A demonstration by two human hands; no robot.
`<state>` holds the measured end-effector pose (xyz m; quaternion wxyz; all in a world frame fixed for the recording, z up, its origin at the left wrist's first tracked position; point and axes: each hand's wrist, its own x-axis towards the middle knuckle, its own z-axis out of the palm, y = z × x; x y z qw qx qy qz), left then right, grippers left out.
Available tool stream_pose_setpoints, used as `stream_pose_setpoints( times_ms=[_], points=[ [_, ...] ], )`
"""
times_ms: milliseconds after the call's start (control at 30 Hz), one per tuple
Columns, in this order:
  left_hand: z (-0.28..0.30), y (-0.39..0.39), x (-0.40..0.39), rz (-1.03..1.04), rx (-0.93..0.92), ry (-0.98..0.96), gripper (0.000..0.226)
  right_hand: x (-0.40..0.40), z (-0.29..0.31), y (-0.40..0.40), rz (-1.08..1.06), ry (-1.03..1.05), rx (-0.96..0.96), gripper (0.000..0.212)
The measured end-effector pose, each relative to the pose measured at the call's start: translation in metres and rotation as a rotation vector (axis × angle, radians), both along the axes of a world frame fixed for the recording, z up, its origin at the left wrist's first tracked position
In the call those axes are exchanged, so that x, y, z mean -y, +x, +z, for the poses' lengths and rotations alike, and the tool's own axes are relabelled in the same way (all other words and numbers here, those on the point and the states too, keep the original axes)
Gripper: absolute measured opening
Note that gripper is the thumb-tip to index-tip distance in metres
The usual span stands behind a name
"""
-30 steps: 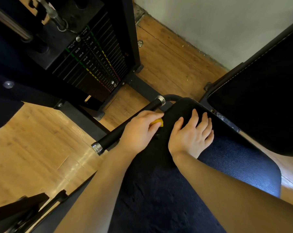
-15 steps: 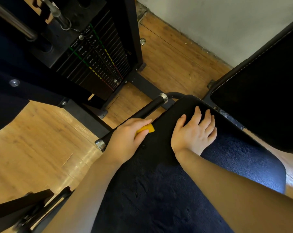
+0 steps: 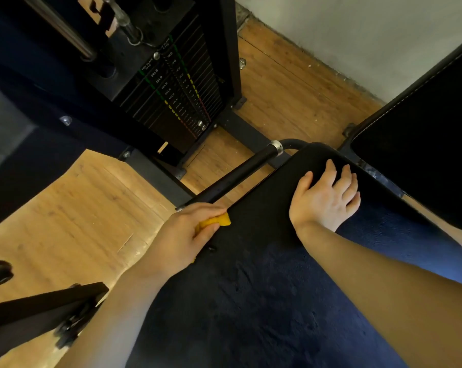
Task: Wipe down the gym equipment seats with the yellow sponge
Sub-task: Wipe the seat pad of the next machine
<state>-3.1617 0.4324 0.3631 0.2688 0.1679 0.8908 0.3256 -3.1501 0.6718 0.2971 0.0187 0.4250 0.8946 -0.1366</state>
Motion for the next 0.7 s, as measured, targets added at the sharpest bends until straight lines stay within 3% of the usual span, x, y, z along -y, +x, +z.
stream_pose_setpoints(
  times_ms=[267, 433, 700],
  points=[
    [0.0, 0.009, -0.008, 0.05, -0.087, -0.037, 0.04, 0.005, 0.019, 0.012, 0.064, -0.162, 0.015, 0.053],
    [-0.004, 0.004, -0.016, 0.053, -0.108, -0.026, 0.035, 0.097, 0.056, 0.07, 0.168, -0.294, 0.021, 0.056],
    [0.0, 0.017, 0.005, -0.033, -0.152, -0.032, 0.036, 0.14, 0.049, 0.082, 0.163, -0.164, 0.068, 0.052]
  ],
)
